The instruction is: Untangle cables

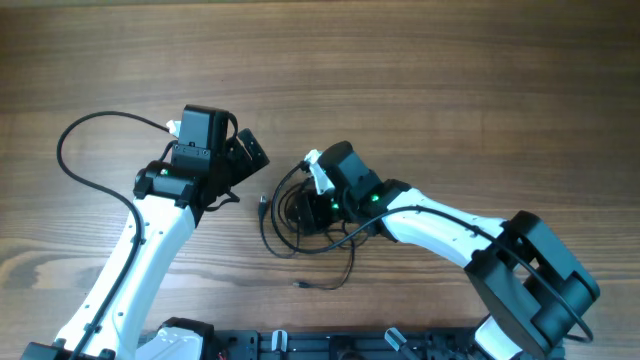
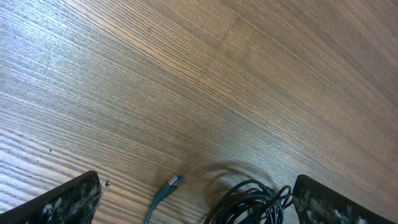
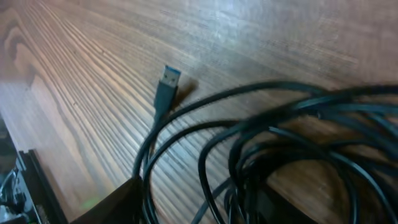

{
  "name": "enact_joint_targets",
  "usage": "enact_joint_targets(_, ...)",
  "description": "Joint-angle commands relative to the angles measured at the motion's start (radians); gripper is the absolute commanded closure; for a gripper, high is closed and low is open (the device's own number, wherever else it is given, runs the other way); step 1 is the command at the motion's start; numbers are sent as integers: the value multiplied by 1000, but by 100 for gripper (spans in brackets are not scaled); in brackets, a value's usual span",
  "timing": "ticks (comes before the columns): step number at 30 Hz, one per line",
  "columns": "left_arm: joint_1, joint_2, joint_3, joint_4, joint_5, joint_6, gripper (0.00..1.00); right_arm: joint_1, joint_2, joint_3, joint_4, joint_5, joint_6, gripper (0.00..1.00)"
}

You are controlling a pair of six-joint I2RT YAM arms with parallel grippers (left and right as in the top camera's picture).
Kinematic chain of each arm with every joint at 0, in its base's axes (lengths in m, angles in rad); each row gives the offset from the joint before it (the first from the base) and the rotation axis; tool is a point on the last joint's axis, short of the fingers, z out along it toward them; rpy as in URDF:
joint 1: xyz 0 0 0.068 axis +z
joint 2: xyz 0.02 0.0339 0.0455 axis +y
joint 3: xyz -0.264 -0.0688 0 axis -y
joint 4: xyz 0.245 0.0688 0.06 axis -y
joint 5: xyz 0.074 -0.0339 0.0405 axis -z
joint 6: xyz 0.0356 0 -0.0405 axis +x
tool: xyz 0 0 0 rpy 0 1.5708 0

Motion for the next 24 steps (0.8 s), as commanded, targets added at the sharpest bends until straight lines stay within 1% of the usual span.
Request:
enact_joint_targets(1,2,2,3,-1,-14,-10,0,0,27,10,5,36,-21,48)
enact_joint_targets(2,2,2,3,-2,-14,-10,0,0,34,10,5,36,-20,50)
enact_joint_targets(5,2,2,3,-2,-13,-10,0,0,43,10,12,27,-20,59)
enact_joint_targets(9,2,2,3,-3,-13,-10,0,5,43,10,11,-2,-21,61)
enact_joint_targets(10,2,2,3,-5,-14,-10,0,5,43,10,13,-1,-20,60)
enact_joint_targets(13,2,2,3,-8,-14,-10,0,2,37,11,7,-2,-19,53)
enact_joint_targets(15,2,2,3,-9,-14,-10,0,-3,4,11,-40,2,-22,49)
enact_joint_targets(19,2,2,3,-8,-14,-10,0,-7,-52,11,-113,14,-106,49)
enact_joint_targets(22,2,2,3,-8,-14,-10,0,-7,-50,11,-134,25,-122,55)
enact_joint_targets(24,2,2,3,-9,-14,-10,0,-4,-50,11,-135,25,-125,63)
